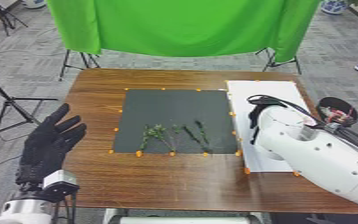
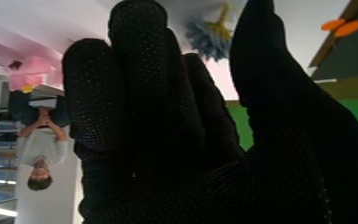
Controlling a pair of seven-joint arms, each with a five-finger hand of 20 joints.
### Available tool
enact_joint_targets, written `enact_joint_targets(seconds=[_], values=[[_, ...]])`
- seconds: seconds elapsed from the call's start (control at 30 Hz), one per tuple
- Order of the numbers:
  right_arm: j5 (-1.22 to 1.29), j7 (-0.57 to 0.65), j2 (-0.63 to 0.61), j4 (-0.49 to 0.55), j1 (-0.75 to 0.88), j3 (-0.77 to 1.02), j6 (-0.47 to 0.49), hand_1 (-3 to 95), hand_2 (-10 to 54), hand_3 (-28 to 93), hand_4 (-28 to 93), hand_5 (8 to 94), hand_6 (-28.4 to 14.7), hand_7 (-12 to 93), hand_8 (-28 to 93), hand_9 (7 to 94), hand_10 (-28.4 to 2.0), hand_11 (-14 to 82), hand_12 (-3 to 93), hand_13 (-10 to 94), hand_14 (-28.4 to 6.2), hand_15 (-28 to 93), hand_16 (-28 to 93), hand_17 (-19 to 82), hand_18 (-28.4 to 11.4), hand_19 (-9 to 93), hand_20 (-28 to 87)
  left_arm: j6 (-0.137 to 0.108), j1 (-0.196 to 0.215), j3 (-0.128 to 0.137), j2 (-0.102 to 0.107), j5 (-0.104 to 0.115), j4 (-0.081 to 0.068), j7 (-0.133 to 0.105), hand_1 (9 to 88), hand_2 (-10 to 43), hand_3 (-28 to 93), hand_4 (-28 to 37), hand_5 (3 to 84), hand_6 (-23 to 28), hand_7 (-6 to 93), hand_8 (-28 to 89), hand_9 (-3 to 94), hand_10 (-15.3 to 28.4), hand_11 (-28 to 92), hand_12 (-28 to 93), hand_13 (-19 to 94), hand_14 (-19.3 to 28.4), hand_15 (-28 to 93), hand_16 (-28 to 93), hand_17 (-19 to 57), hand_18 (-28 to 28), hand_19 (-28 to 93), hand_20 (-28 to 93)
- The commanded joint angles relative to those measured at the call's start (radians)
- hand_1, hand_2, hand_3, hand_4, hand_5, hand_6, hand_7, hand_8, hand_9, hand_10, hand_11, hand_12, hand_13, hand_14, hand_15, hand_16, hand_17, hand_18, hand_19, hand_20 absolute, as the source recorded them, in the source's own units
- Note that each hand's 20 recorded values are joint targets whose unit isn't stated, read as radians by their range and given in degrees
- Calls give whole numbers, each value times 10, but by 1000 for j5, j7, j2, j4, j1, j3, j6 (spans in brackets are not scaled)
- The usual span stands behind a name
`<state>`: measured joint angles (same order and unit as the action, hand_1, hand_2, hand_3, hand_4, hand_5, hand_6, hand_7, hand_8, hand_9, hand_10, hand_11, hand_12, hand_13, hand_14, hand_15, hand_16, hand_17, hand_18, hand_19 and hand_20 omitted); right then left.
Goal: Arrange flowers
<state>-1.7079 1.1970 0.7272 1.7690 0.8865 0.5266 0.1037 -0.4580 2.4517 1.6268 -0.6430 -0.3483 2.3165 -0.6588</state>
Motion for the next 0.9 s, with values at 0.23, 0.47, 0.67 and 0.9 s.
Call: enact_joint_targets(seconds=[0.23, 0.47, 0.67, 0.9], values=[[-1, -7, 32, -36, -22, -45, -45, 436, -92, 746, -216, 527, -74, 169, -90, 666, -217, 188, 145, 764, -122, 516, 113, 584, -119, 932, -255, 8, -9, -4, -8, -12, -4, 18, 302, 69, 648, -206, 355, 90, 105, -80, 314, 191, 289, 105, 200, 258, 557, -123, -79, 257, 512, 46], [-22, -10, 33, -54, -26, -82, -97, 486, -81, 727, -237, 617, -32, 209, -38, 700, -182, 178, 144, 781, -115, 498, 115, 586, -119, 932, -263, 13, -5, 5, -21, -20, -4, 27, 302, 70, 648, -206, 355, 90, 105, -81, 314, 191, 289, 106, 201, 258, 557, -123, -79, 257, 512, 46], [-81, -14, 14, -70, -45, -133, -168, 586, -88, 692, -255, 721, -16, 272, 65, 830, -116, 94, 253, 828, -78, 455, 165, 604, -108, 932, -215, 10, -8, -3, -12, -13, -5, 18, 302, 70, 649, -206, 356, 90, 106, -81, 315, 191, 289, 106, 200, 258, 558, -123, -79, 257, 512, 47], [-113, -25, -13, -59, -58, -148, -198, 637, -95, 711, -277, 758, -15, 278, 99, 897, -94, 80, 320, 851, -41, 426, 239, 601, -101, 932, -126, 8, 0, 3, -15, -12, -2, 16, 302, 70, 648, -205, 356, 91, 105, -81, 315, 191, 289, 106, 201, 259, 558, -124, -79, 256, 513, 47]])
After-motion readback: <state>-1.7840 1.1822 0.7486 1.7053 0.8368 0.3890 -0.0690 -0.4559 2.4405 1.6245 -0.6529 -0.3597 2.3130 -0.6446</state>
